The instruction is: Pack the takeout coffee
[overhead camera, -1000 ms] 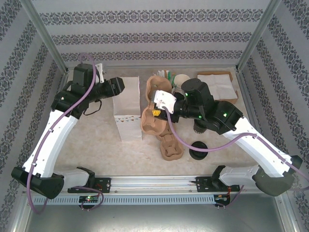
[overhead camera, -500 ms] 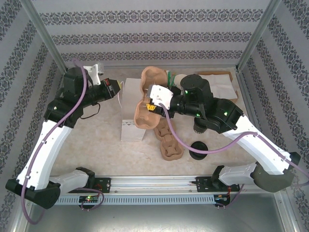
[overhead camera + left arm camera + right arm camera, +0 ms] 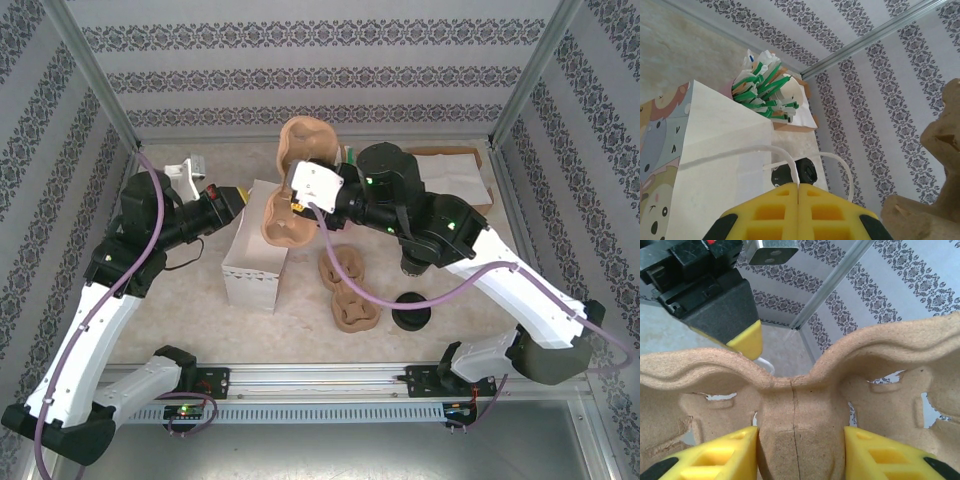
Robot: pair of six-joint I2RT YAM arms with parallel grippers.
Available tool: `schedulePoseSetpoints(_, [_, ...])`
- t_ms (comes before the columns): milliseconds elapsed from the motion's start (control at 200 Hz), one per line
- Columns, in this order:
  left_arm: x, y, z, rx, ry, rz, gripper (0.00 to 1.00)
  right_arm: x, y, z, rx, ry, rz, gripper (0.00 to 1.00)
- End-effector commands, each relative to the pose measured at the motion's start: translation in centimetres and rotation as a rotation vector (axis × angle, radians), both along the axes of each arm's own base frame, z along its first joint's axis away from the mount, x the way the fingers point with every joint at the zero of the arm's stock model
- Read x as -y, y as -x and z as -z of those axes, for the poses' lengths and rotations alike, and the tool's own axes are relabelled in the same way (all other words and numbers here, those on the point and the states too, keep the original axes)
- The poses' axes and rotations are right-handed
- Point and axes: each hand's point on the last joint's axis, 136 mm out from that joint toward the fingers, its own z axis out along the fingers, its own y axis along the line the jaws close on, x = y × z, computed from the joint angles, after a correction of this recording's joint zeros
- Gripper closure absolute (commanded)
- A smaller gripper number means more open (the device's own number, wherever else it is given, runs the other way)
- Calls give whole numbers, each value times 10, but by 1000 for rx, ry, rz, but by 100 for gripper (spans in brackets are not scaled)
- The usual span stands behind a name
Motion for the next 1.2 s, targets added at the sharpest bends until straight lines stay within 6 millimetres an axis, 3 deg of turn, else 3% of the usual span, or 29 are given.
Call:
schedulePoseSetpoints(0, [1,4,-25,65,77,8,100,-8,-10,-20,63,-45,55,56])
schedulePoseSetpoints(260, [0,8,-28,73,117,-1,100,-22,-30,-24,109,-57,148,56])
schedulePoseSetpoints(525, [0,4,-23,65,120,-6,100,-23,-49,18,76,25,232,56])
schedulePoseSetpoints(779, [-4,5,-21,64,125,-33,100,-27,-46,52,-13,108,230,56])
schedulePoseSetpoints(1194, [-10,2,-15,59,137,-76,100,-25,-40,79,-94,151,253,56])
